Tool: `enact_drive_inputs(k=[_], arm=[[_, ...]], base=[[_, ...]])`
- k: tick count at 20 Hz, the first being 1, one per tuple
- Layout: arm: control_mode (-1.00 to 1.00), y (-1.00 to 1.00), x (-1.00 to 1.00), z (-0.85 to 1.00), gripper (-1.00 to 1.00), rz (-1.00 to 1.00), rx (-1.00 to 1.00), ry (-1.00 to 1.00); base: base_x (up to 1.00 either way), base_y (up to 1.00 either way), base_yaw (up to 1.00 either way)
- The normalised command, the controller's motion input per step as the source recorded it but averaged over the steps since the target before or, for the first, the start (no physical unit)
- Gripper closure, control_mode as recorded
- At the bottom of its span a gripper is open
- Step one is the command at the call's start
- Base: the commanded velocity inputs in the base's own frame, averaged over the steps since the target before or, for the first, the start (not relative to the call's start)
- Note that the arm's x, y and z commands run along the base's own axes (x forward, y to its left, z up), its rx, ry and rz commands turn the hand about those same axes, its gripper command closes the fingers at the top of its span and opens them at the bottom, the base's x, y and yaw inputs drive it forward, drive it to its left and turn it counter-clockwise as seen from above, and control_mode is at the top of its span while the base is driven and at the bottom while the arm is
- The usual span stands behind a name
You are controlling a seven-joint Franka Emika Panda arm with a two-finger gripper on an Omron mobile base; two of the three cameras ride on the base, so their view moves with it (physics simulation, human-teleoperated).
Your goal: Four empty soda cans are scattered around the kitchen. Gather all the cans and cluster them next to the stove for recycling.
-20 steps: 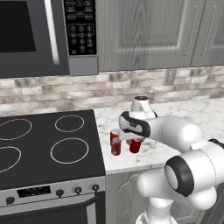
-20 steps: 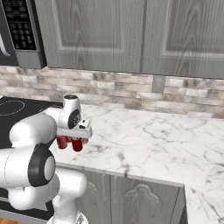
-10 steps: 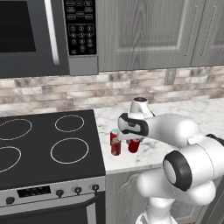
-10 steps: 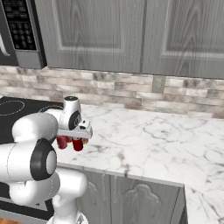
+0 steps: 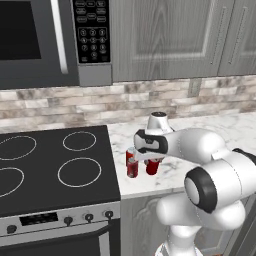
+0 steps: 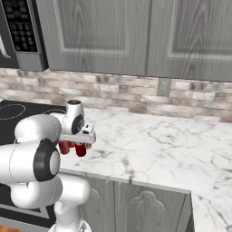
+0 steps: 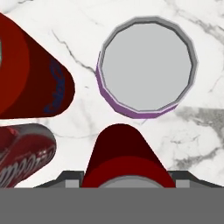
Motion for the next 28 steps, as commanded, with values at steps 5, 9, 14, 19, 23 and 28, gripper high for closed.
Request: enact_drive_inputs(k=[5, 9, 14, 19, 23, 28], arm=[[-1.00, 0.00, 0.06, -0.08, -1.00, 0.00, 0.00, 0.00], [-1.00, 0.00, 0.04, -0.06, -1.00, 0.00, 0.00, -0.01], [-1.00, -0.02, -0.01, 0.01, -1.00, -0.02, 0.00, -0.02], [-1.00, -0.10, -0.05, 0.17, -1.00, -0.04, 0.00, 0.00], [-1.00, -0.21, -0.13, 0.30, -1.00, -0.04, 0.00, 0.00], [-1.00, -0.11, -0.26, 0.30, -1.00, -0.01, 0.00, 0.00]], base=[[0.00, 0.00, 0.00], [0.00, 0.00, 0.00], [0.00, 0.00, 0.00], [0.00, 0.00, 0.00], [0.00, 0.00, 0.00], [0.00, 0.00, 0.00]])
